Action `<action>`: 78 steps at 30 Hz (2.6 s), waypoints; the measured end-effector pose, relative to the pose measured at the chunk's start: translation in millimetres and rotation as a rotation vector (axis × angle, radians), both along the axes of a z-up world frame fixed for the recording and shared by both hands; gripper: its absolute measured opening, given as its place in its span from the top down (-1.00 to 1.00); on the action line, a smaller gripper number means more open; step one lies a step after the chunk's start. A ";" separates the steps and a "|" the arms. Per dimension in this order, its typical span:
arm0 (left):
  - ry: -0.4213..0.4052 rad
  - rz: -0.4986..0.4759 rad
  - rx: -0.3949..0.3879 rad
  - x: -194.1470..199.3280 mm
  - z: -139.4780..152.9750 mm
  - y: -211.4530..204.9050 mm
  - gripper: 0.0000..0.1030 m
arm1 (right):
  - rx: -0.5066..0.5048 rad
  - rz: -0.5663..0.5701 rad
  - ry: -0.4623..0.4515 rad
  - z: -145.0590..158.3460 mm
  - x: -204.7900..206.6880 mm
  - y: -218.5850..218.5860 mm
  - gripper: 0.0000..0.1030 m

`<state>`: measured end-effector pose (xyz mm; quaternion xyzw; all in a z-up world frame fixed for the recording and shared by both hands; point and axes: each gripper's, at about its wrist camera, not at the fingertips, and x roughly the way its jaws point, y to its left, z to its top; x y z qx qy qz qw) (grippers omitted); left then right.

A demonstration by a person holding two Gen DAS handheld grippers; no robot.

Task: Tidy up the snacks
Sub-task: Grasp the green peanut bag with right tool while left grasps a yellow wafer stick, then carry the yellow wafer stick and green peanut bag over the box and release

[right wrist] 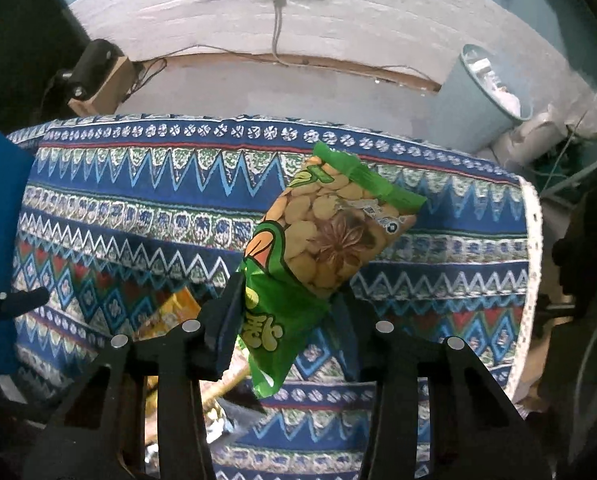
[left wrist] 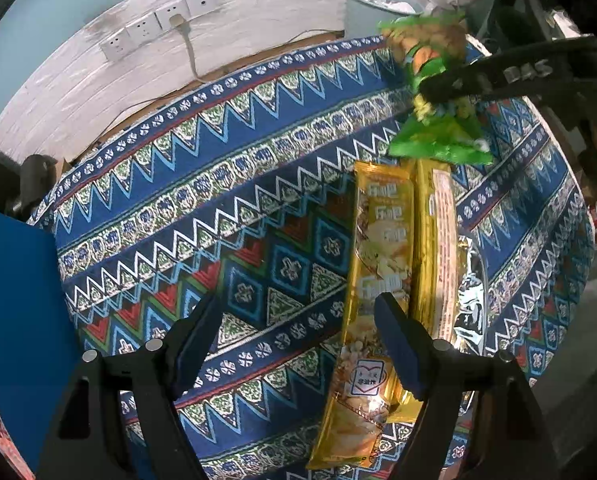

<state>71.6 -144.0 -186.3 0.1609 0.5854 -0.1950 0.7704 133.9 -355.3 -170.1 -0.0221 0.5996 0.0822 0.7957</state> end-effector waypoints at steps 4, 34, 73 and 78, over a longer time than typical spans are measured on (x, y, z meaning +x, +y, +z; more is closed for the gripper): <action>0.046 0.019 -0.024 -4.1 -10.8 -3.5 -0.57 | 0.018 -0.005 -0.013 7.0 -9.8 -8.3 0.21; 0.085 0.070 -0.030 4.0 -54.6 -20.9 -0.48 | 0.117 -0.042 -0.071 36.2 -42.5 -38.3 0.23; -0.265 0.202 -0.086 -5.2 98.5 61.6 0.40 | 0.150 0.100 -0.220 102.7 -64.0 15.4 0.25; -0.300 0.218 -0.091 -10.9 115.2 74.6 0.40 | 0.158 0.132 -0.237 113.3 -67.9 29.3 0.25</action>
